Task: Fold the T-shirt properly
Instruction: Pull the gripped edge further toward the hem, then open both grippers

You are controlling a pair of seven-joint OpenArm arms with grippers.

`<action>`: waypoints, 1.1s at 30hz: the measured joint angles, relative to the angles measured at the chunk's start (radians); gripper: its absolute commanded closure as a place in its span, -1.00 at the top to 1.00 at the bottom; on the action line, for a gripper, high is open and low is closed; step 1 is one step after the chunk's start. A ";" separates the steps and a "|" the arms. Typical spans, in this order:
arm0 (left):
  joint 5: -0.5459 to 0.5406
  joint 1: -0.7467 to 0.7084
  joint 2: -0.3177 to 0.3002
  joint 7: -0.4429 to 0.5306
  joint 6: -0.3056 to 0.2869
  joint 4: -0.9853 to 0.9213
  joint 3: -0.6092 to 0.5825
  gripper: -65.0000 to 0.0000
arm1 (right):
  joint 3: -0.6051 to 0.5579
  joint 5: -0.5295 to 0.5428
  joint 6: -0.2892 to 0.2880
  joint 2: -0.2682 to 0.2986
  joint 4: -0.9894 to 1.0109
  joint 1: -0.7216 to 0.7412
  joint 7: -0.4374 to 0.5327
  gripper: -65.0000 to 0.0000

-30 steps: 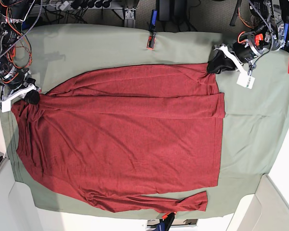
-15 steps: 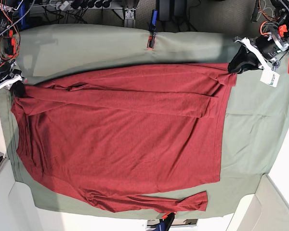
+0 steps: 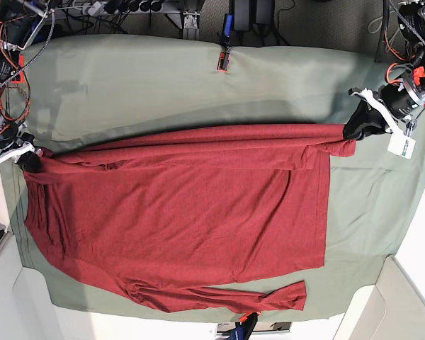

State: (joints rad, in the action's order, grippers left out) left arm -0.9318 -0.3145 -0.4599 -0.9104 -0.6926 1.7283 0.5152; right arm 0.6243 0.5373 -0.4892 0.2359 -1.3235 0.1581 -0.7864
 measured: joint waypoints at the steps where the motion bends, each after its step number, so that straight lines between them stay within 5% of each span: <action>1: 0.000 0.022 -0.011 0.009 0.000 -0.017 -0.002 -1.00 | -0.005 0.001 0.000 -0.001 0.028 0.020 0.000 -1.00; 13: 0.175 0.319 -0.056 0.127 -0.001 -0.347 -0.251 -1.00 | -0.014 -0.041 0.000 -0.001 0.181 0.150 0.040 -1.00; 22: 0.185 0.499 -0.053 0.131 0.000 -0.618 -0.312 -1.00 | -0.117 -0.090 0.003 0.000 0.245 0.152 0.142 -1.00; 24: 0.187 0.516 -0.053 0.134 0.000 -0.652 -0.313 -0.74 | -0.137 -0.092 0.002 0.000 0.249 0.152 0.146 -1.00; 26: 0.193 0.523 -0.053 0.137 0.000 -0.664 -0.313 -0.22 | -0.147 -0.092 0.002 0.000 0.249 0.152 0.147 -1.00; 28: 0.194 0.523 -0.053 0.137 0.000 -0.665 -0.313 0.08 | -0.147 -0.092 0.002 0.000 0.249 0.152 0.147 -0.65; 31: 0.164 0.524 -0.056 0.049 0.000 -0.665 -0.313 0.07 | -0.147 -0.070 0.011 0.000 0.248 0.152 0.147 -0.10; 33: 0.030 0.520 -0.068 -0.057 0.003 -0.664 -0.313 0.07 | -0.134 -0.051 0.011 -0.001 0.241 0.152 0.117 0.03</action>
State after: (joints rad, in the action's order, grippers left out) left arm -0.9016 0.2058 -0.5274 -0.9672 -0.6891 1.0641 0.2024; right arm 0.4904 0.4866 -0.4782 0.2352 -1.0821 0.3099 -0.6689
